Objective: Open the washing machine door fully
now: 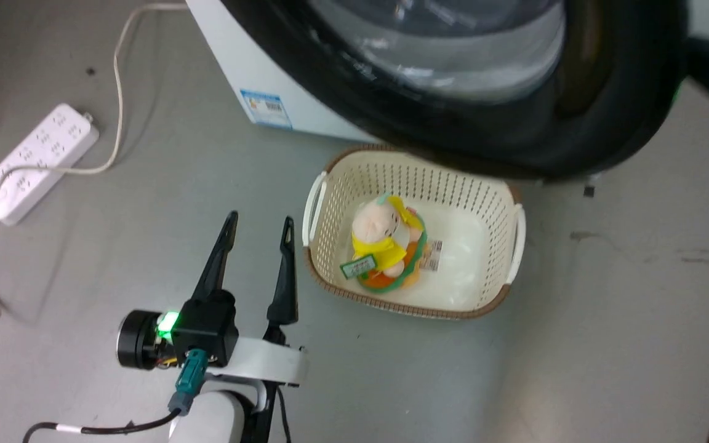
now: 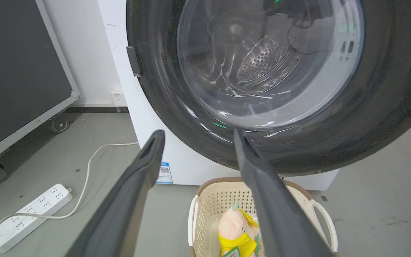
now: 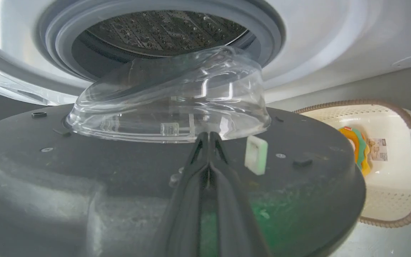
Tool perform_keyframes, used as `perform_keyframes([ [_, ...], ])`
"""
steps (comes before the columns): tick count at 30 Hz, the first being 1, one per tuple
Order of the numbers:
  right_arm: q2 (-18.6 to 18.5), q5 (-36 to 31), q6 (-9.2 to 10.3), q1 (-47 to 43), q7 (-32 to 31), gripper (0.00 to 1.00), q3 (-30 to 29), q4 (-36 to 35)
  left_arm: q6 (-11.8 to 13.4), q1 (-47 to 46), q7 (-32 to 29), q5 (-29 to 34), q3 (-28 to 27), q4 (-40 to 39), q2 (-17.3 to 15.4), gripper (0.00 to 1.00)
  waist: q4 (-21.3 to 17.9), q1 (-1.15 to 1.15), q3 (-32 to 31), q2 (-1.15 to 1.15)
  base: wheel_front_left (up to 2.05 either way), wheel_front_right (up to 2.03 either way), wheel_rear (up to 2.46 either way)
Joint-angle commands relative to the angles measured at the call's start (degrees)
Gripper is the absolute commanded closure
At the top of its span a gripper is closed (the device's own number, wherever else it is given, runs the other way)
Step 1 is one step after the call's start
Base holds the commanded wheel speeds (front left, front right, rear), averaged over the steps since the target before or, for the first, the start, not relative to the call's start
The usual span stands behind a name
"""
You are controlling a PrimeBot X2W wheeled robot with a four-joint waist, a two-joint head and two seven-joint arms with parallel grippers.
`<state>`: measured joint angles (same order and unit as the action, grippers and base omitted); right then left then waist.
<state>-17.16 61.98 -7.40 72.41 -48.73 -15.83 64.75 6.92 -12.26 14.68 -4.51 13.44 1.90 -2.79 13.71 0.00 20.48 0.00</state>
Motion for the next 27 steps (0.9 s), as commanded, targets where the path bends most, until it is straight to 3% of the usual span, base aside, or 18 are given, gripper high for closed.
perform_keyframes([
  [1,2.3,1.1,-0.09,-3.8,-1.7,1.0,0.5,-1.7,-0.4,1.3,0.3,0.6,-0.8,0.6,-0.1,0.0,-0.9,0.0,-3.6,0.0,0.0,0.0,0.0],
  [6,4.8,2.1,-0.09,-10.3,-4.0,1.0,1.2,-6.0,-1.6,3.2,0.3,0.4,-1.2,2.5,-0.2,0.0,-1.0,0.0,-6.8,0.0,0.0,0.0,0.0],
  [18,12.6,6.2,-0.09,-31.8,-10.0,1.0,3.6,-25.1,-2.8,7.6,0.3,0.3,-2.3,4.8,-0.1,0.0,-0.8,0.0,-13.6,0.0,0.0,0.0,0.0],
  [27,14.2,11.6,-0.09,-42.2,-11.1,1.0,10.6,-34.2,-3.7,9.5,0.3,0.5,-2.0,4.8,-0.1,0.0,0.5,0.0,-15.9,0.0,0.0,0.0,0.0],
])
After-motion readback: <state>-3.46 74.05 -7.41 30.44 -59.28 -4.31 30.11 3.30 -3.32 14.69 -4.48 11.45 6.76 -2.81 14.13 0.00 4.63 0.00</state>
